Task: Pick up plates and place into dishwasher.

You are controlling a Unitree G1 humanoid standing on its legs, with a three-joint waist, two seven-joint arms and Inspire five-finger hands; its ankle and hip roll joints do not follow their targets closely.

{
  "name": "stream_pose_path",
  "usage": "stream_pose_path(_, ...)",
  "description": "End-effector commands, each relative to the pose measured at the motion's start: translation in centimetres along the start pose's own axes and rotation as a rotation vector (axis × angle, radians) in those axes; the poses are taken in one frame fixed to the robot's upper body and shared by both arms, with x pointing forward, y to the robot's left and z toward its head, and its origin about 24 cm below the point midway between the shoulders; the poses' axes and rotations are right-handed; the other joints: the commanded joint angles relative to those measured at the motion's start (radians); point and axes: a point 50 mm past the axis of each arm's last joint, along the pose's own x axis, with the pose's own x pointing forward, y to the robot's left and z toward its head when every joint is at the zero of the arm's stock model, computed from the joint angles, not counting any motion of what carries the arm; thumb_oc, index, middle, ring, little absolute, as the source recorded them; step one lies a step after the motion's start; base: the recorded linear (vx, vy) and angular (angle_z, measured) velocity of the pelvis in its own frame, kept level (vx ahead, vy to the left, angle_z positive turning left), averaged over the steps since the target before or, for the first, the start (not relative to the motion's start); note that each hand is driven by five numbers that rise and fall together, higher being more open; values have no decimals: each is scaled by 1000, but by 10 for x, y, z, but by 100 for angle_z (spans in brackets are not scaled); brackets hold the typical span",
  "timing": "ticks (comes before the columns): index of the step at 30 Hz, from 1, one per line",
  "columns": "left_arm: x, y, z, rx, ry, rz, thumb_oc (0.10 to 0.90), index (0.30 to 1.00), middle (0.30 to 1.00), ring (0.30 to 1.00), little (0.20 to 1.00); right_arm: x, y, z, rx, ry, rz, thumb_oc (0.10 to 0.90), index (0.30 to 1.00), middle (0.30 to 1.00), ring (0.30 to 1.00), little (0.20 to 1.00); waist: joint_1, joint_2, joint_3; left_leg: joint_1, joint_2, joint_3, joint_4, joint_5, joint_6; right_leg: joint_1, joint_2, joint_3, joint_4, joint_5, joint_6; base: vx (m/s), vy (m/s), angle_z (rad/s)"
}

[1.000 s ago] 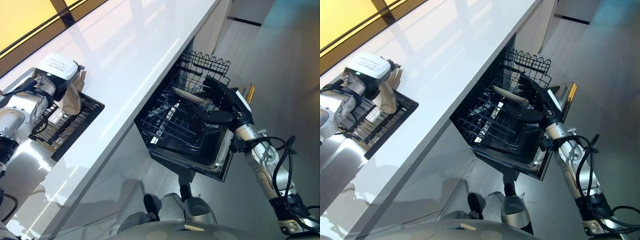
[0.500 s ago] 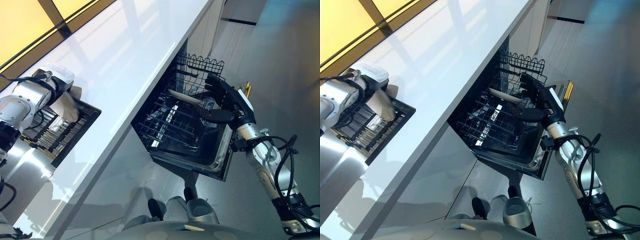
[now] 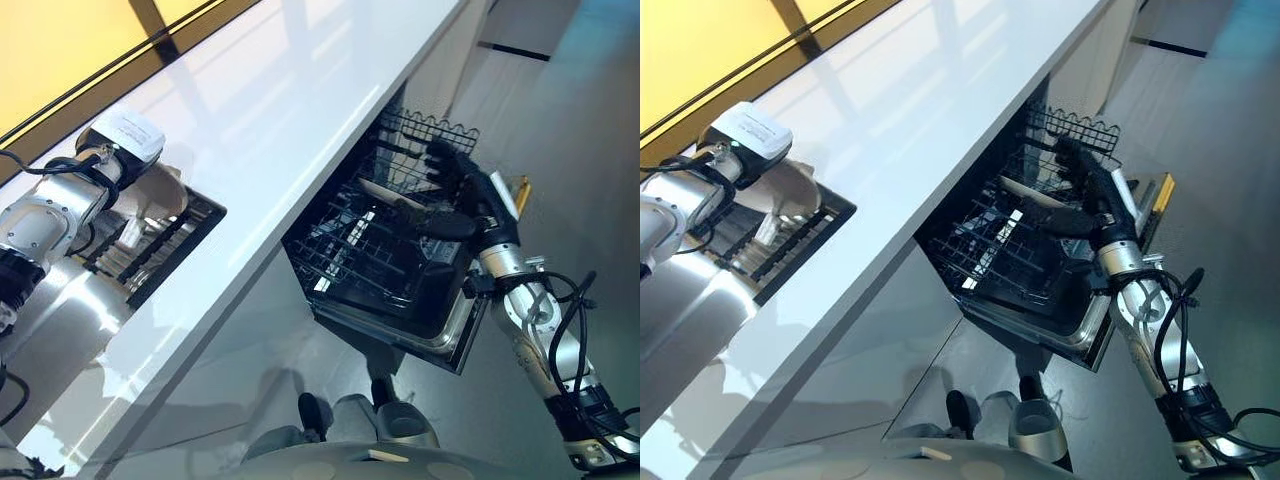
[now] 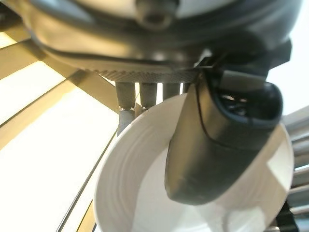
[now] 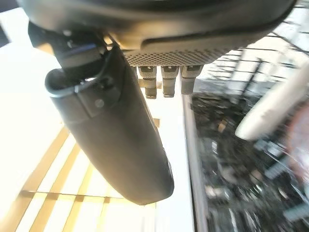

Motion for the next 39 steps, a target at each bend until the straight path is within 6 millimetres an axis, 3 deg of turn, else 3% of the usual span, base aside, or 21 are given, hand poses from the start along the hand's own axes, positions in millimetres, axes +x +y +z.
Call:
stream_pose_path(1, -17, 52, -65, -162, 271, 350, 100, 300, 300, 300, 200, 17, -12, 85, -11, -466, -2, 800, 900, 900, 900, 900, 4, 2, -115, 61, -79, -42, 4, -149, 43, -13, 56, -41, 64, -48, 46, -18, -91, 26)
stream_pose_path(4, -32, 65, -62, -302, 250, 587, 100, 300, 300, 300, 200, 16, -14, 93, 21, -507, 21, 800, 900, 900, 900, 900, 41, -18, -126, 61, -73, -60, 5, -144, 38, 4, 61, -67, 55, -59, 33, -21, -120, 26)
stream_pose_path(10, -63, 72, -60, -465, 248, 903, 100, 300, 300, 300, 200, 14, -8, 104, 77, -559, 96, 800, 900, 900, 900, 900, 77, -38, -138, 57, -64, -89, 5, -137, 30, 20, 66, -100, 53, -76, 14, -25, -110, 25)
stream_pose_path(14, -80, 78, -43, -569, 171, 1073, 100, 300, 300, 300, 200, 16, 10, 109, 137, -565, 217, 800, 900, 900, 900, 900, 100, -53, -145, 58, -59, -112, 5, -131, 20, 35, 69, -130, 55, -88, -1, -29, -89, 26)
stream_pose_path(28, -76, 112, 13, -725, -178, 1140, 100, 300, 300, 300, 200, 30, 57, 122, 150, -604, 423, 800, 900, 900, 900, 900, 129, -70, -148, 54, -51, -150, 8, -110, 1, 62, 79, -165, 35, -84, -20, -28, -60, 15)
stream_pose_path(31, -73, 117, 34, -748, -287, 1115, 100, 300, 300, 300, 200, 32, 68, 126, 176, -618, 450, 800, 900, 900, 900, 900, 130, -69, -146, 54, -49, -153, 10, -108, -2, 65, 83, -164, 30, -82, -23, -34, -27, 5)
stream_pose_path(39, -71, 123, 59, -784, -432, 1079, 100, 300, 300, 300, 200, 35, 79, 125, 201, -607, 500, 800, 900, 900, 900, 900, 130, -70, -147, 51, -47, -156, 11, -105, -4, 71, 89, -158, 23, -82, -27, 0, 0, 0)
